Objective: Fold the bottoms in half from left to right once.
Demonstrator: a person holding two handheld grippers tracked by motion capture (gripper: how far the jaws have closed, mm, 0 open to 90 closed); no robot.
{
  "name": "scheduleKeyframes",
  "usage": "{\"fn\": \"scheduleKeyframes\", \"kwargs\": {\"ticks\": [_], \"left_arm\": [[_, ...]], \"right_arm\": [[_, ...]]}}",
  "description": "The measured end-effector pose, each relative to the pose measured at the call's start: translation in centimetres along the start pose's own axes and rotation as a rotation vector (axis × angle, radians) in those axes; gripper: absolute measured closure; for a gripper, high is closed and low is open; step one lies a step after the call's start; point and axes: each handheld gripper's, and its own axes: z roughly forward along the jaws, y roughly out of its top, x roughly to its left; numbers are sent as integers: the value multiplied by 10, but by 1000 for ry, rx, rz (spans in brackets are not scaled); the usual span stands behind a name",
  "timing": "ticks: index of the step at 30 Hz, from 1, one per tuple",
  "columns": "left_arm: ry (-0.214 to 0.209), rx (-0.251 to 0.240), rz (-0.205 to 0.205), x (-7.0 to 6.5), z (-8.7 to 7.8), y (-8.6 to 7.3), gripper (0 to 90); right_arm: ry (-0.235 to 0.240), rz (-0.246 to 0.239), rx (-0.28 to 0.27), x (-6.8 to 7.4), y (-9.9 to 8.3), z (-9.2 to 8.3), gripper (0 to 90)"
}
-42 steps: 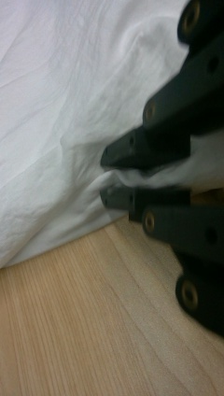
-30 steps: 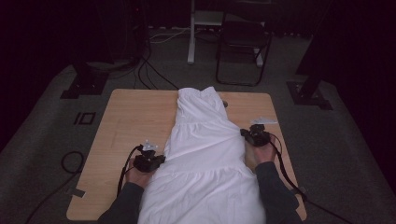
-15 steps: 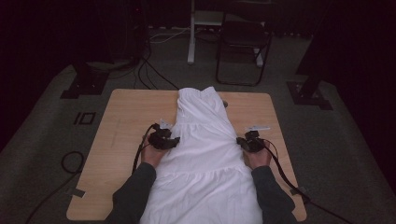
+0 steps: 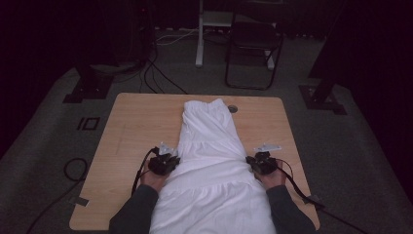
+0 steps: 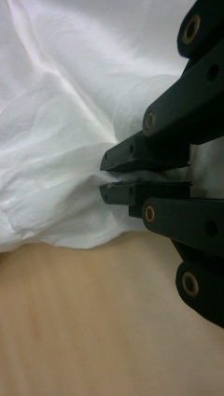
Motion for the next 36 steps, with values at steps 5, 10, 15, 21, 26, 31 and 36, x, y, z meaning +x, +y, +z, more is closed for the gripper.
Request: {"fn": "scheduleKeyframes", "kwargs": {"ticks": [5, 10, 15, 21, 26, 31, 36], "left_arm": [[8, 12, 34, -10, -11, -10, 824], [9, 6, 35, -10, -8, -9, 813], [8, 2, 40, -10, -8, -9, 799], [1, -6, 38, -11, -8, -10, 757], [-33, -13, 31, -11, -8, -11, 616], [-34, -13, 34, -13, -7, -10, 585], [-48, 4, 40, -12, -7, -8, 560]], "right_arm": [[54, -7, 24, 13, -18, -18, 865], [81, 12, -12, 6, -2, -26, 602], [110, 22, -87, 3, 40, -16, 580], [149, 45, -68, 3, 79, 23, 533], [184, 97, 51, 1, 83, 59, 793], [4, 71, -130, -2, 89, 22, 869], [-73, 46, -32, -9, 74, 37, 840]]}}
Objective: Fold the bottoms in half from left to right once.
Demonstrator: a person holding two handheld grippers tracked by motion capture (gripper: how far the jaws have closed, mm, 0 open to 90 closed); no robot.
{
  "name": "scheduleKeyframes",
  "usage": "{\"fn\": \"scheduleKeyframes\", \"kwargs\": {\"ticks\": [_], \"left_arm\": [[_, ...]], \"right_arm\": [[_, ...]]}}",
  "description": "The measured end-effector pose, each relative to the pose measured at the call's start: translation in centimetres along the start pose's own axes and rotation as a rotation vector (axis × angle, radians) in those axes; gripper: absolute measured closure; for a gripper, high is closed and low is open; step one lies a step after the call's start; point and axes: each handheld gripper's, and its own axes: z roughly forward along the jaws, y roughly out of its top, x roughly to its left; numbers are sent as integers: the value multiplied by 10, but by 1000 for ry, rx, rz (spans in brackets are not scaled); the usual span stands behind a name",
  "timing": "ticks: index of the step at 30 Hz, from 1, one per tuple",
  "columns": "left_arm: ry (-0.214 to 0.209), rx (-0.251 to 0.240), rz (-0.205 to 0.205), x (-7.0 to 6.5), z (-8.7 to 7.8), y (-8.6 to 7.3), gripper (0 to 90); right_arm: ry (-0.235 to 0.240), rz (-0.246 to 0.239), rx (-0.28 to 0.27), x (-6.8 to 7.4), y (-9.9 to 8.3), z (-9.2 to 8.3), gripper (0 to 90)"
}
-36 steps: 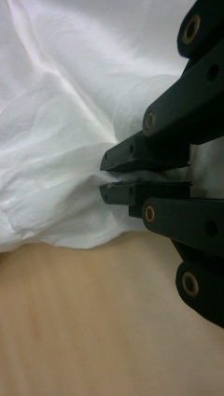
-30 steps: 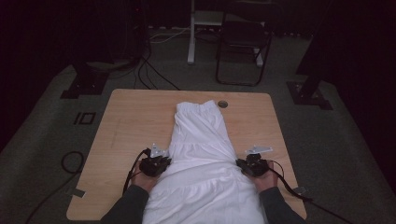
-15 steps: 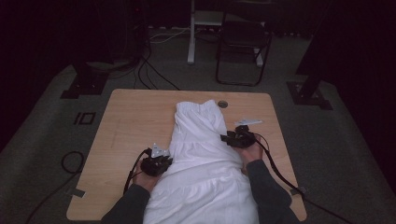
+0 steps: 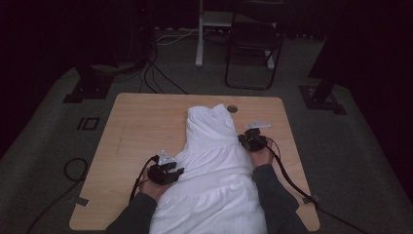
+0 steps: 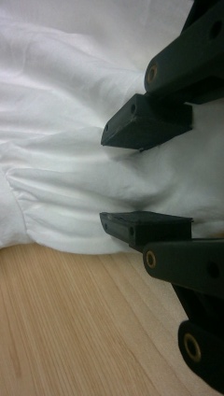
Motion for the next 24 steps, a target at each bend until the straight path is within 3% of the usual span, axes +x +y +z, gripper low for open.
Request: {"fn": "scheduleKeyframes", "kwargs": {"ticks": [2, 7, 10, 12, 14, 15, 16, 17, 19, 21, 24], "left_arm": [[29, 20, 1, 3, -3, 6, 517], [49, -59, -12, 17, -13, 41, 518], [27, -62, -8, 20, 4, 69, 519], [8, -35, 8, 19, 23, 78, 527], [19, 13, 20, 17, 45, 77, 535], [19, 13, 20, 17, 45, 77, 555], [7, 66, -4, 17, 60, 70, 555], [0, 41, -7, 17, 59, 67, 649], [21, 60, 11, 14, 54, 64, 744], [41, 65, 48, 8, 48, 57, 771], [32, 46, 39, 2, 35, 40, 775]], "right_arm": [[17, 28, 32, -2, -10, 11, 833], [27, 46, 37, -4, -16, 17, 822], [24, 50, 43, -3, -15, 17, 820], [24, 52, 38, -4, -16, 18, 819], [26, 50, 32, -4, -17, 18, 819], [26, 50, 32, -4, -17, 18, 819], [28, 51, 28, -4, -17, 17, 820], [34, 56, 21, -5, -19, 17, 826], [42, 60, 13, -3, -22, 15, 833], [53, 40, 7, 4, -28, 11, 836], [71, -5, 13, 17, -39, -1, 836]]}}
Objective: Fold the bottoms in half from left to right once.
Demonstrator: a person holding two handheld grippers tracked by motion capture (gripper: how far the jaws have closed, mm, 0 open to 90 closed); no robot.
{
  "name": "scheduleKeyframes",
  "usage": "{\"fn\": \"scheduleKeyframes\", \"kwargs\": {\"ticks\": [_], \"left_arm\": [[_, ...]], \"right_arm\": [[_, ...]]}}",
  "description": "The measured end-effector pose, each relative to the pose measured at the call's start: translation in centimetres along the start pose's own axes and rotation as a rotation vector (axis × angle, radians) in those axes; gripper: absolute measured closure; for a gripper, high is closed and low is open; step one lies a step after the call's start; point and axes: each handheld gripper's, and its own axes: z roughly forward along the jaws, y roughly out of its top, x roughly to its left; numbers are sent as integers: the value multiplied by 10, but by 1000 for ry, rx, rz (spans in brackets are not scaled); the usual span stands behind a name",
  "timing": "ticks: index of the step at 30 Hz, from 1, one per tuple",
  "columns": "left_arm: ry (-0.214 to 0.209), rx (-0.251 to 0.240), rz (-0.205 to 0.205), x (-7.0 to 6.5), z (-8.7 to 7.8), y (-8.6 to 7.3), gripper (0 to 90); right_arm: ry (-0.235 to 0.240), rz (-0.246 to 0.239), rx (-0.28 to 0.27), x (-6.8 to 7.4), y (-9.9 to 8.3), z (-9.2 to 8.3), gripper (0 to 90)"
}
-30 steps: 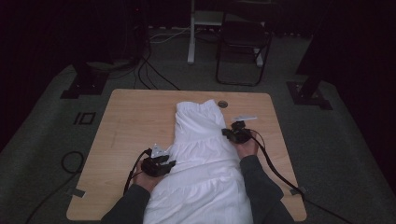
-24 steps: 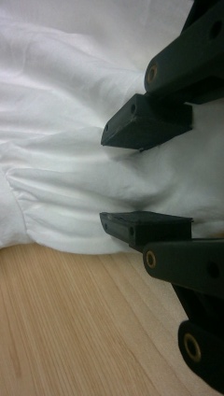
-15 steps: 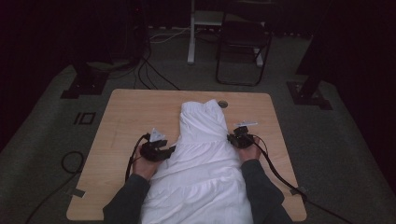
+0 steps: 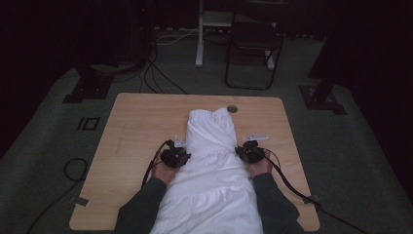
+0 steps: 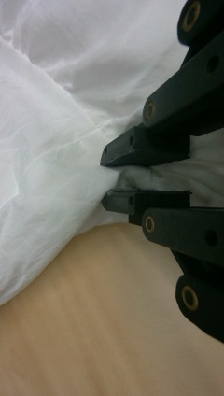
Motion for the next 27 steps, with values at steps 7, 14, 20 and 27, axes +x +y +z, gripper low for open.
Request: {"fn": "scheduleKeyframes", "kwargs": {"ticks": [7, 14, 20, 27], "left_arm": [[-25, -36, 7, -20, -25, -34, 775], [-23, -37, 18, -21, -23, -32, 775], [-24, -42, 13, -21, -23, -33, 774], [-52, -48, 3, -20, -24, -34, 703]], "right_arm": [[92, -67, 69, 24, -27, -31, 838], [116, -78, 4, 23, -3, -53, 612], [144, -78, -46, 20, 46, -27, 706], [241, -2, -1, 20, 69, 23, 575]]}}
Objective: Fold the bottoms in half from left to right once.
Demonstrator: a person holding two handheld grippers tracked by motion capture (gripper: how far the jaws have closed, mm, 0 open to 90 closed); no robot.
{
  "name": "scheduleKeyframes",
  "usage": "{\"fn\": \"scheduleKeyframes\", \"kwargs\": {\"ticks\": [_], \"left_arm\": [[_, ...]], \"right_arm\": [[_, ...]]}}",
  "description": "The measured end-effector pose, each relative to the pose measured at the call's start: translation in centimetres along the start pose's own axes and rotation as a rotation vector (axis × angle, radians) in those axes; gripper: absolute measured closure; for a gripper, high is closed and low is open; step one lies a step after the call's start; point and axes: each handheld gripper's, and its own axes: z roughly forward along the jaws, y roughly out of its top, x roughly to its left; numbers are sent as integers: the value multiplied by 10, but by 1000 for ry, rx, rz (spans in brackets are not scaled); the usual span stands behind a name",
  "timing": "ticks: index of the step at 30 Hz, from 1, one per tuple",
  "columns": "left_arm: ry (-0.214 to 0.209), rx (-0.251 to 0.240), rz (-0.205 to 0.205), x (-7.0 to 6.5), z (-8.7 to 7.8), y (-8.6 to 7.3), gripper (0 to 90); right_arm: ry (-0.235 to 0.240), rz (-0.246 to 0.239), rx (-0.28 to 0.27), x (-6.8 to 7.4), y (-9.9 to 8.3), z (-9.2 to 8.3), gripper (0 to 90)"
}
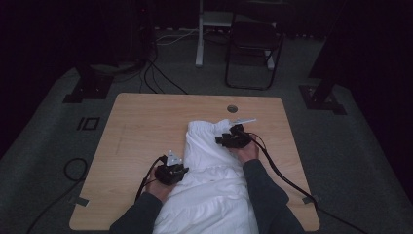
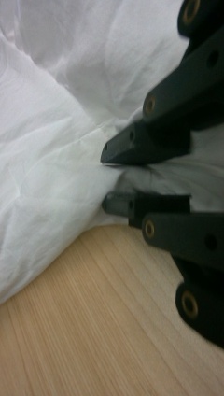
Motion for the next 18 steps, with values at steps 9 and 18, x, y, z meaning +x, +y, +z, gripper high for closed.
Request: {"fn": "scheduleKeyframes", "kwargs": {"ticks": [9, 18], "left_arm": [[-52, -3, -15, 0, 1, 1, 569], [-49, 22, 4, -2, 1, 6, 532]], "right_arm": [[-303, -107, -197, 0, 22, -53, 893], [-329, 20, -10, -36, -26, -4, 793]]}}
